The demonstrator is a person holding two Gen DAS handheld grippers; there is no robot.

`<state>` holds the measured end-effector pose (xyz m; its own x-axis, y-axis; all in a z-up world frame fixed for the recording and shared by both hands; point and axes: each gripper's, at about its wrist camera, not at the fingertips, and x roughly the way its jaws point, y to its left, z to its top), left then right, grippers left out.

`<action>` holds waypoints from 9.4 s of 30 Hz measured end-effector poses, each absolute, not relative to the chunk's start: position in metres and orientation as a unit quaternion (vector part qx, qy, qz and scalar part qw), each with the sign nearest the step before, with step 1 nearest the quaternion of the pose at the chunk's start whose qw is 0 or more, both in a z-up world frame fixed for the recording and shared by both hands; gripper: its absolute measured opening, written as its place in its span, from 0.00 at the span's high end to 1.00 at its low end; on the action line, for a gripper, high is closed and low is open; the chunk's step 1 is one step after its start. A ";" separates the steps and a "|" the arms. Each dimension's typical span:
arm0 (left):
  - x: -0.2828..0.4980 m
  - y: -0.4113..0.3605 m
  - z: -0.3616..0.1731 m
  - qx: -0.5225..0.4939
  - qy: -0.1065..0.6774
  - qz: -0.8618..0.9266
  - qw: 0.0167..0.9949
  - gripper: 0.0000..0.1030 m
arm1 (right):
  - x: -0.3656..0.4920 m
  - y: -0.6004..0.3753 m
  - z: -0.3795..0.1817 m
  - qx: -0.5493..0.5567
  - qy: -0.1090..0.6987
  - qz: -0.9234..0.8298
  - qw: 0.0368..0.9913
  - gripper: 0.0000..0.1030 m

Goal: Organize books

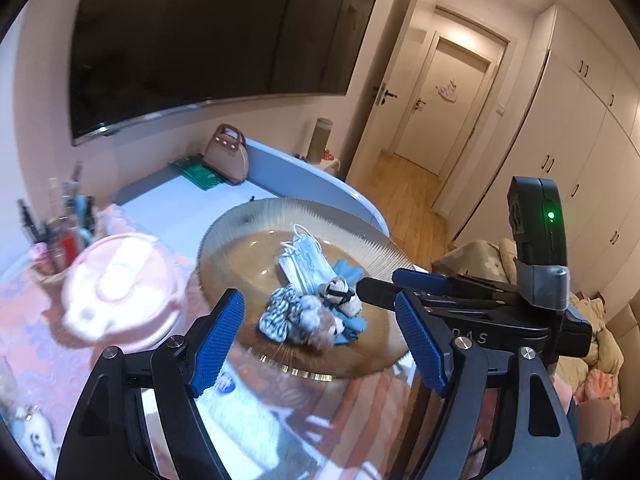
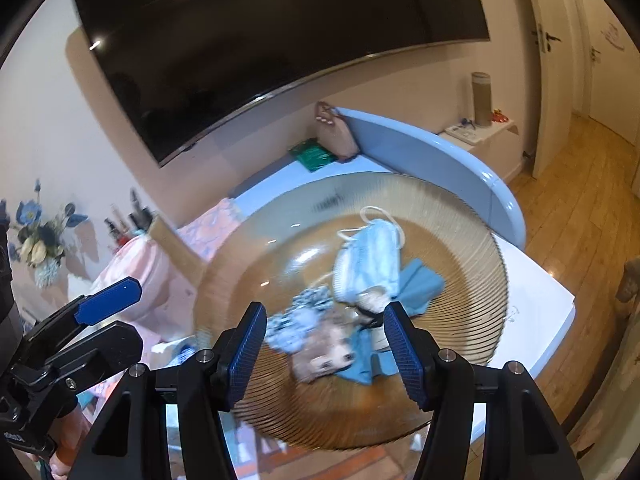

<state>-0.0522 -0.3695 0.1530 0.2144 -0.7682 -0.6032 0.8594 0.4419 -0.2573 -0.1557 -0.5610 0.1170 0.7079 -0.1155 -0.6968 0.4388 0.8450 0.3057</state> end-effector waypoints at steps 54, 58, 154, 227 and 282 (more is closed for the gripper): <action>0.079 0.092 0.006 0.006 0.474 -0.027 0.880 0.19 | 0.002 -0.224 0.008 -0.068 0.505 0.105 0.854 0.31; 0.084 0.088 0.004 0.012 0.469 -0.018 0.883 0.19 | 0.013 -0.212 0.006 -0.085 0.495 0.116 0.857 0.24; -0.052 -0.414 0.133 0.142 0.316 -0.492 0.799 0.25 | -0.155 -0.605 0.099 0.278 0.327 -0.188 0.883 0.37; 0.041 0.061 0.038 -0.206 0.449 -0.131 0.859 0.21 | 0.025 -0.180 0.084 0.011 0.406 0.142 0.902 0.11; 0.026 0.017 0.047 -0.171 0.437 -0.169 0.867 0.97 | -0.047 -0.260 0.031 0.122 0.453 0.040 0.882 0.40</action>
